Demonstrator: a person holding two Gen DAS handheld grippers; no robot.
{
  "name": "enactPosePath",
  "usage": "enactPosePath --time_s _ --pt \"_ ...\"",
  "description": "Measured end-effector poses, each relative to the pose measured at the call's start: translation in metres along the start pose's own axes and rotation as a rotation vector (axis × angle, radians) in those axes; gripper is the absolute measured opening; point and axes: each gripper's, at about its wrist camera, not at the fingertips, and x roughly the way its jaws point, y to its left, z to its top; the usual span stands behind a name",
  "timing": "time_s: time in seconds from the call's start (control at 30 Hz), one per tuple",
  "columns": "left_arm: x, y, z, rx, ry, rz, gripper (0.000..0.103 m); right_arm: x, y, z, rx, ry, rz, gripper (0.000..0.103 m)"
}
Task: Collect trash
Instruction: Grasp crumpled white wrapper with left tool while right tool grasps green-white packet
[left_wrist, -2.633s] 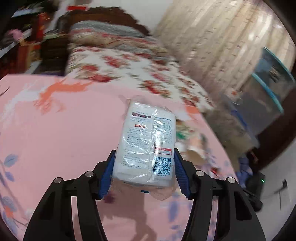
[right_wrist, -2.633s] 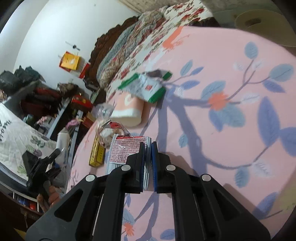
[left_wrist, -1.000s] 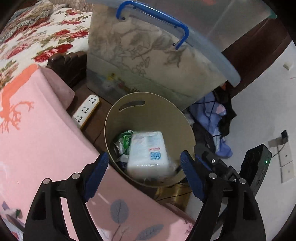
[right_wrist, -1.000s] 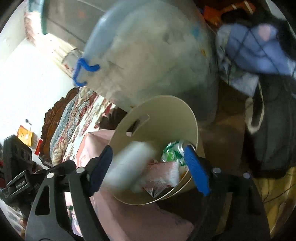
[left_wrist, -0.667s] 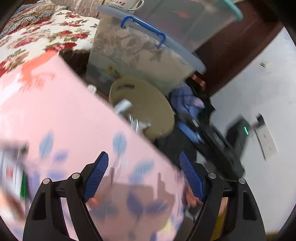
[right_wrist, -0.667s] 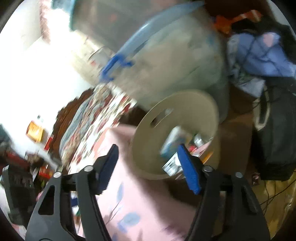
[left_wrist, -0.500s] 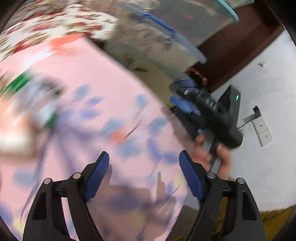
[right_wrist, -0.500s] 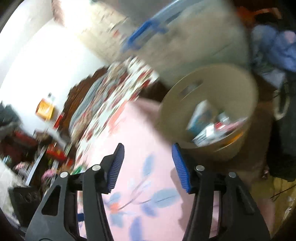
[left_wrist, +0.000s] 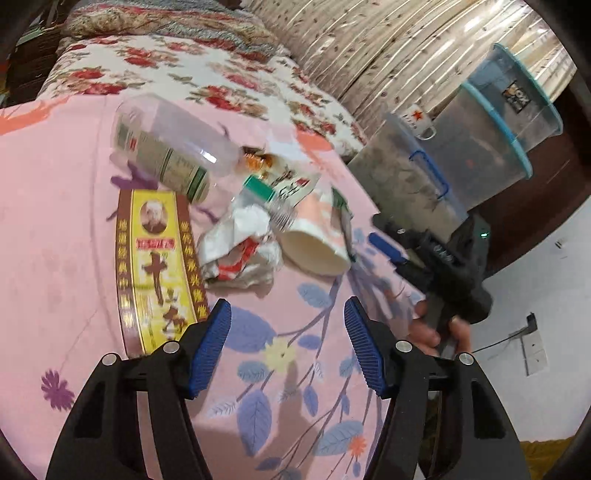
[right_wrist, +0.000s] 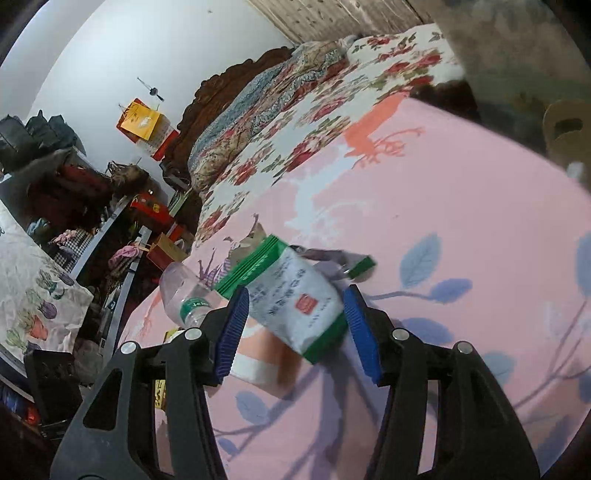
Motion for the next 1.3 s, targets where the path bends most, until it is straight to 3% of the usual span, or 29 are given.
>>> enactPosePath --time_s 0.13,0.23,0.37,0.47,0.57,0.63,0.7,0.8,0.93,0.97,1.03,1.07,1.1,1.2,1.3 --pt "0.018 -0.009 -0.003 0.039 0.069 -0.034 0.055 0.009 0.004 -0.005 0.003 0.006 -0.020 0.057" --pt "0.032 -0.004 -0.010 0.038 0.101 -0.017 0.051 0.012 0.002 -0.012 0.002 0.007 -0.013 0.057" --pt "0.036 0.017 -0.011 -0.011 0.109 0.022 0.034 0.008 0.003 -0.013 -0.018 -0.009 0.000 0.057" --pt "0.020 0.034 -0.007 -0.034 0.050 0.106 0.042 0.006 0.005 -0.015 -0.031 -0.015 0.005 0.057" --pt "0.004 0.051 -0.001 -0.098 0.006 0.122 0.049 0.005 0.003 -0.015 -0.021 -0.023 0.016 0.060" --pt "0.000 0.047 0.002 -0.091 -0.010 0.113 0.060 0.005 0.001 -0.014 -0.012 -0.031 0.021 0.064" --pt "0.004 0.030 0.008 -0.042 -0.031 0.125 0.080 0.005 0.000 -0.014 -0.010 -0.029 0.025 0.069" --pt "0.019 0.013 0.018 0.019 -0.014 0.132 0.080 0.009 0.001 -0.014 -0.016 -0.010 0.022 0.076" --pt "0.049 -0.004 0.035 0.057 -0.010 0.180 0.080 0.017 -0.003 -0.012 0.004 0.030 0.014 0.077" --pt "0.055 -0.003 0.038 0.054 -0.008 0.209 0.078 0.019 -0.004 -0.011 0.010 0.043 0.015 0.074" --pt "0.061 0.002 0.038 0.042 0.008 0.262 0.058 0.024 -0.004 -0.011 0.006 0.073 0.022 0.050" --pt "0.062 0.005 0.036 0.034 0.018 0.260 0.054 0.026 -0.003 -0.012 0.005 0.094 0.029 0.030" --pt "0.059 0.005 0.035 0.032 0.008 0.249 0.049 0.025 -0.002 -0.013 0.001 0.096 0.036 0.023" --pt "0.044 0.004 0.023 0.038 0.020 0.228 0.046 0.017 0.005 -0.021 -0.038 0.085 0.039 0.013" --pt "0.030 0.006 0.005 0.028 0.044 0.180 0.046 0.005 0.014 -0.037 -0.070 0.091 0.050 0.012"
